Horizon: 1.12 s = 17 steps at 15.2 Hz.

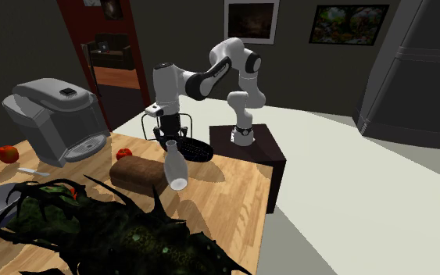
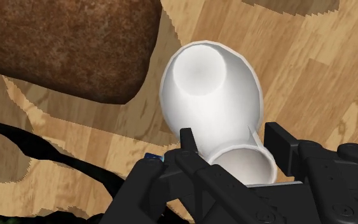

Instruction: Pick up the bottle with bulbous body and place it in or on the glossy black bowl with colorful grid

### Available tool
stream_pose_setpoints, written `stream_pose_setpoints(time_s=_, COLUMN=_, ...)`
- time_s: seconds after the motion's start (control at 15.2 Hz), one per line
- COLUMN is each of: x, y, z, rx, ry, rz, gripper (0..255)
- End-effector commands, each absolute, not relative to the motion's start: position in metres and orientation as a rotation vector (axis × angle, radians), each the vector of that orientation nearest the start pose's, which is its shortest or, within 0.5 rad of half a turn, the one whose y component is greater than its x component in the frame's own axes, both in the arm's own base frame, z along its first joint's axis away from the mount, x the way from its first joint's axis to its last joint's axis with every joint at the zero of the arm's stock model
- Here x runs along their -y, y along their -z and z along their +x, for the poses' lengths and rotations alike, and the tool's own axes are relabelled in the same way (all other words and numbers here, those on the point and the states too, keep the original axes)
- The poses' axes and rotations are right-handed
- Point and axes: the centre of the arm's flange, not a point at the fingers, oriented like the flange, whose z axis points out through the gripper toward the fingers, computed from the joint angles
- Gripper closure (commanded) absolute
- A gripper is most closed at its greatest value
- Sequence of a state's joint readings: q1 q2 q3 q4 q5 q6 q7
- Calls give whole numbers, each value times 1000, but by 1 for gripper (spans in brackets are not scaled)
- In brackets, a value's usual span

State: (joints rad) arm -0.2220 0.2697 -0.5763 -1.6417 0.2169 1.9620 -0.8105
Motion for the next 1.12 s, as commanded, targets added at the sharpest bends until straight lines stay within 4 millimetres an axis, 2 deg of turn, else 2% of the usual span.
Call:
stream_pose_setpoints(time_s=0.0, x=426, y=-499, z=482, rx=-60, ry=175, rz=-3165, gripper=255)
stream_pose_setpoints(time_s=1.06, x=426, y=-583, z=482, rx=-60, ry=175, rz=-3165, gripper=255)
